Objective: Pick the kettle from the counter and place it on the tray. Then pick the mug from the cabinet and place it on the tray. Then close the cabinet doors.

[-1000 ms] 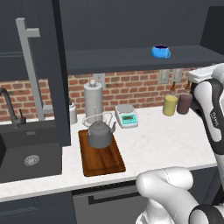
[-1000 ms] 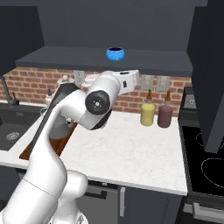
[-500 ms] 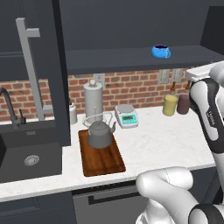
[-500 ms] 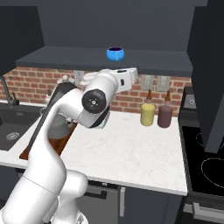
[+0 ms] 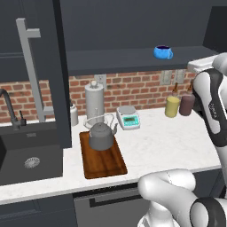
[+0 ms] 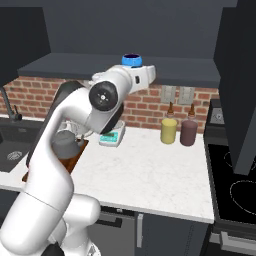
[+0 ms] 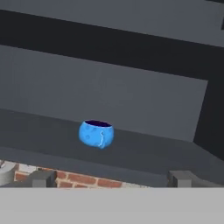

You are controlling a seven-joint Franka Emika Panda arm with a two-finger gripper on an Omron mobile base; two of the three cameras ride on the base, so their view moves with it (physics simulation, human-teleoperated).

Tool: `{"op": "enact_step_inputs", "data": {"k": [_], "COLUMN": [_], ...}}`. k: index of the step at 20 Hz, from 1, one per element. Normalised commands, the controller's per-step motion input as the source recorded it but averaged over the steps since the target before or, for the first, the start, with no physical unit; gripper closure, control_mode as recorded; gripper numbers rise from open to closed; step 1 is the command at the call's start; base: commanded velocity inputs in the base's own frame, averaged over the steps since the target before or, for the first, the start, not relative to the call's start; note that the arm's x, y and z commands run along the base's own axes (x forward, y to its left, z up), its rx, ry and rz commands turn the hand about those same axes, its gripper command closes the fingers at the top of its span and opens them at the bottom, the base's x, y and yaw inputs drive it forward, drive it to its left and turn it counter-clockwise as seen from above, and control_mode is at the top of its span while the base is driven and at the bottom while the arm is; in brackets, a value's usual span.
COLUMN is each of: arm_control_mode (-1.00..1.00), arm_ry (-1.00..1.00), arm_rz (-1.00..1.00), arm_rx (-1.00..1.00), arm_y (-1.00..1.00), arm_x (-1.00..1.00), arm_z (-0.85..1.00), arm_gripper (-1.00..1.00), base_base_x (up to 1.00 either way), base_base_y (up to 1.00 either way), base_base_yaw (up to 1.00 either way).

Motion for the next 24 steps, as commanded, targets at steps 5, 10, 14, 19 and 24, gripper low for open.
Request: {"op": "enact_step_inputs", "data": {"k": [5, 10, 14, 19, 24], "arm_control_mode": [-1.00, -1.00, -1.00, -1.00, -1.00], "arm_ry": [0.15, 0.12, 0.03, 0.05, 0.03], "arm_rz": [0.00, 0.00, 0.00, 0.00, 0.00], "arm_rx": [0.00, 0.00, 0.00, 0.00, 0.00], "arm_y": [0.04, 0.15, 0.03, 0.10, 0.12], "arm_x": [0.00, 0.00, 0.00, 0.14, 0.40], "arm_z": [0.00, 0.00, 0.00, 0.00, 0.00], "arm_gripper": [-1.00, -1.00, -1.00, -1.00, -1.00], "base_base_x": [0.00, 0.00, 0.00, 0.00, 0.00], "base_base_y": [0.00, 0.00, 0.00, 0.00, 0.00], "base_base_yaw": [0.00, 0.00, 0.00, 0.00, 0.00]}}
